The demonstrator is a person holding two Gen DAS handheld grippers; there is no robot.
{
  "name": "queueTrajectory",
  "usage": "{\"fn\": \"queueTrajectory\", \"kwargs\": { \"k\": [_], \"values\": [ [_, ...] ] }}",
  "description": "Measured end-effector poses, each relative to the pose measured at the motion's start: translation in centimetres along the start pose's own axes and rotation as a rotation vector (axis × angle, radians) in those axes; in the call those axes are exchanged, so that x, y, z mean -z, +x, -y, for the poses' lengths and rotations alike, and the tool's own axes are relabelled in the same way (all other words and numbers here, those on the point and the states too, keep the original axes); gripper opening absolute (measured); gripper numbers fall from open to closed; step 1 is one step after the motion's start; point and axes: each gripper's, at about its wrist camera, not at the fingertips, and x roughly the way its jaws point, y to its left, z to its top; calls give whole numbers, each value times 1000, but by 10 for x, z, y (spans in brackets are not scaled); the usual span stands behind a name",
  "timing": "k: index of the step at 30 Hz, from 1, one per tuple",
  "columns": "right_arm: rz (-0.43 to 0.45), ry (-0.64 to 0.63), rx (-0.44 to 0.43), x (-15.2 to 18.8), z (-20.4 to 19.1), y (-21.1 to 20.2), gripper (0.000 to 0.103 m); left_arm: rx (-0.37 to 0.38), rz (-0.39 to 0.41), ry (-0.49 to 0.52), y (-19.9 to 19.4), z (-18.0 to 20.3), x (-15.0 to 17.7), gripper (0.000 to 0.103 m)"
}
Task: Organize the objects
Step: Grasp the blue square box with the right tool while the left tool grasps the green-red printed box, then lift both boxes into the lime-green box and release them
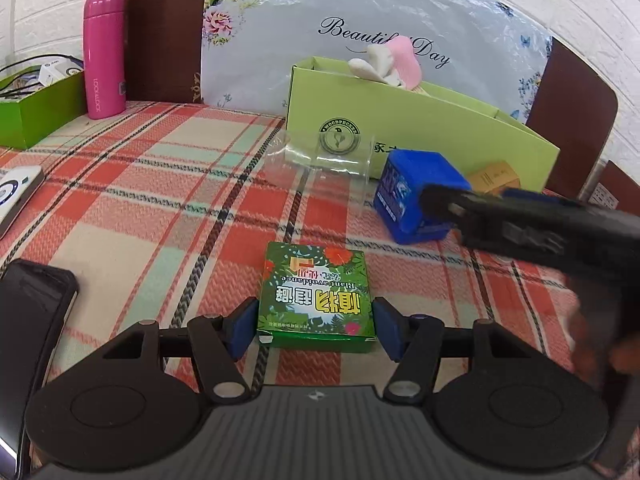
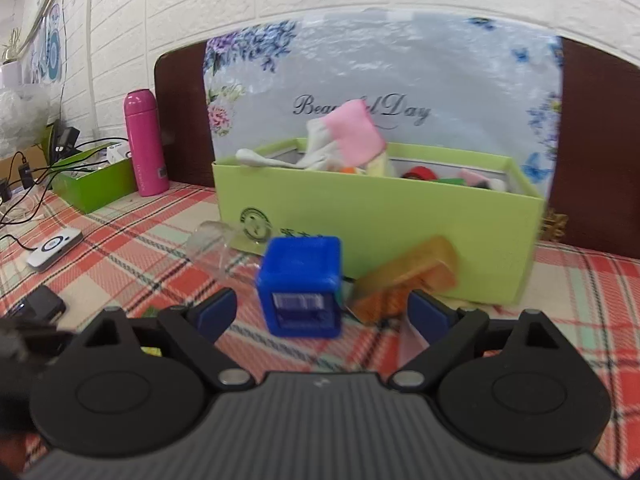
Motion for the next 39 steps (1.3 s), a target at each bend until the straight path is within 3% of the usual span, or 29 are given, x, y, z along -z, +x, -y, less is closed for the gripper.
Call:
{"fn": "queueTrajectory", "kwargs": {
  "k": [3,4,6,11,16,22,24,32,39],
  "values": [
    [-23,-34,16,-7,-8,26,82,7,-4,-4,-2,-1,2,64],
    [-32,-44,19,-7,-9,32,61,9,-6,-4,-2,-2,2,64],
    [-61,-51,3,-7,-9,37,54,17,-10,3,-3,-2,2,64],
    [-74,-40,-34,2,3,-5,54,73,-31,27,-7,3,5,64],
    [-135,-21,-32,34,22,-62,54,170,-67,86,-16,23,15,64],
    [-105,4,2,65,31,-118,59,122,-68,131,-13,45,21,75],
    [-84,21,14,68,32,-121,64,118,-67,141,-10,48,20,75],
    [-99,-46,39,72,19,-111,65,92,-65,160,-8,50,23,74],
    [-148,3,58,76,27,-103,65,70,-70,166,-3,55,18,76]
  ]
}}
